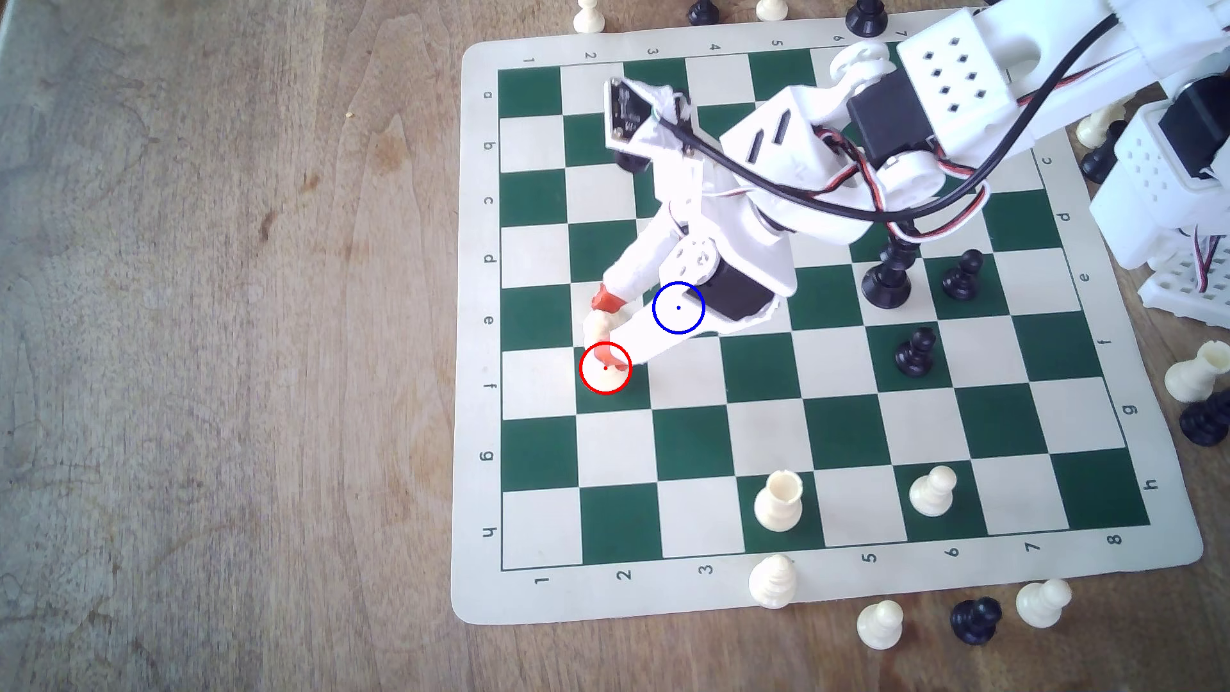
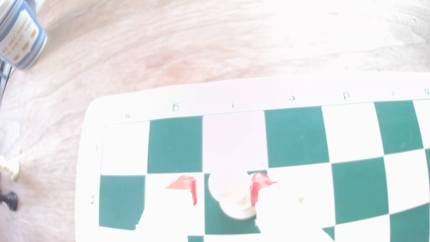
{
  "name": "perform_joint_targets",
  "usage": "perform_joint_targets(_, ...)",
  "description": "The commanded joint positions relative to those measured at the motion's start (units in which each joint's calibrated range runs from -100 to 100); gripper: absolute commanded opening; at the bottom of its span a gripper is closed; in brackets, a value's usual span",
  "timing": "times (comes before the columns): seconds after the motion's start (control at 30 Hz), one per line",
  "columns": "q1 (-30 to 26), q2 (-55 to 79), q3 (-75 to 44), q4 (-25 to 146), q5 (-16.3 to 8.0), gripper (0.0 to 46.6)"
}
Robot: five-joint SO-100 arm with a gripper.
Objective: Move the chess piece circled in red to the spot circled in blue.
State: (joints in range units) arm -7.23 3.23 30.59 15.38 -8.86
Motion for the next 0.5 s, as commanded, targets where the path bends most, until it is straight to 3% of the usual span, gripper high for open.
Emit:
perform_joint_targets(0.0, -0.48, 0.17, -4.84, -1.7, 0.15, 12.4)
perform_joint_targets(0.47, -0.63, 2.04, -6.29, -3.09, -0.2, 10.7)
